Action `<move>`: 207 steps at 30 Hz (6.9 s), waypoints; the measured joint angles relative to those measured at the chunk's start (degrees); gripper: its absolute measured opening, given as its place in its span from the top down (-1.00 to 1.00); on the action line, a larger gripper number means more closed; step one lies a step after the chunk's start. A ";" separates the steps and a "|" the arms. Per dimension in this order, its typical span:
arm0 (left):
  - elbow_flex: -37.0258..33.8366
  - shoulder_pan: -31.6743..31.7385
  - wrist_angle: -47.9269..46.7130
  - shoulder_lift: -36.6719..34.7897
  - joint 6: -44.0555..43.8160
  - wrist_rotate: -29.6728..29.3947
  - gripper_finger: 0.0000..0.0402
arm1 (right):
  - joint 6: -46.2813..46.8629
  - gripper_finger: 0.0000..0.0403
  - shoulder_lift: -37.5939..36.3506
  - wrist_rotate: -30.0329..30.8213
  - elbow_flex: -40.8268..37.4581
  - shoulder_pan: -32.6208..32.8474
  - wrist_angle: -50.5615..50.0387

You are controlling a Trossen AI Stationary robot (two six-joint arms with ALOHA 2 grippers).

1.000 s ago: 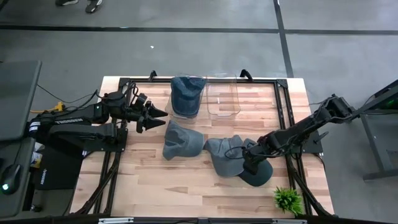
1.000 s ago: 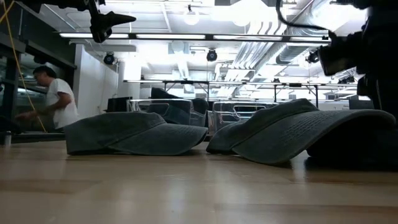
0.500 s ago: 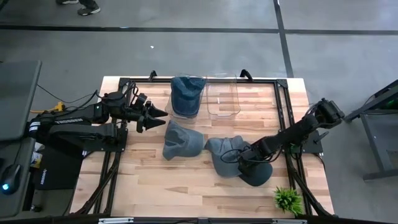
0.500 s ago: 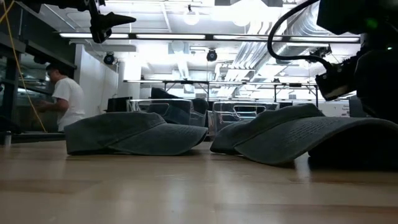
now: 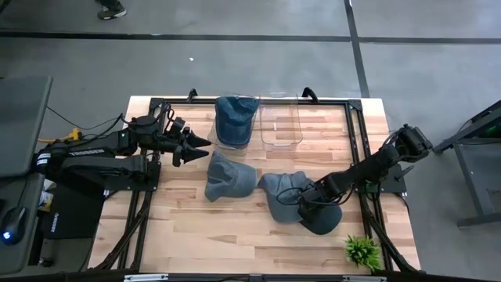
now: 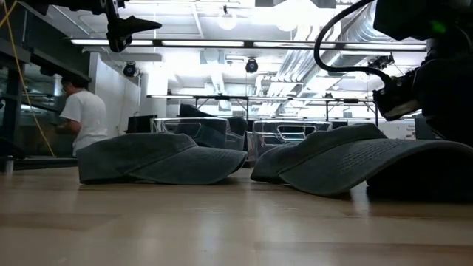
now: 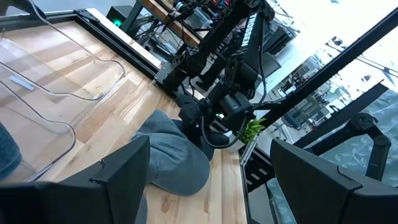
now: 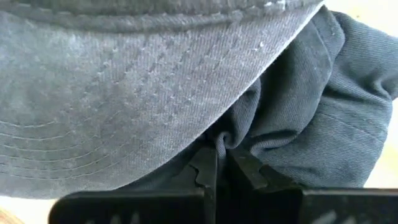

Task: Pick & Place hat
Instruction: Put the blue cap into the left transparent bin

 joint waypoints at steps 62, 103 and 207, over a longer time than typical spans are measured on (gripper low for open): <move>0.00 0.00 0.02 0.00 -0.46 -1.21 -0.53 | -16.70 1.00 -13.29 44.53 35.45 -5.02 -13.13; 0.04 0.02 8.01 14.19 -0.68 -13.89 -0.53 | -41.18 1.00 -4.17 34.16 35.45 -24.02 27.66; 8.55 0.07 33.83 33.81 12.20 -20.95 1.00 | -44.81 0.72 -0.67 25.63 35.47 -29.98 39.61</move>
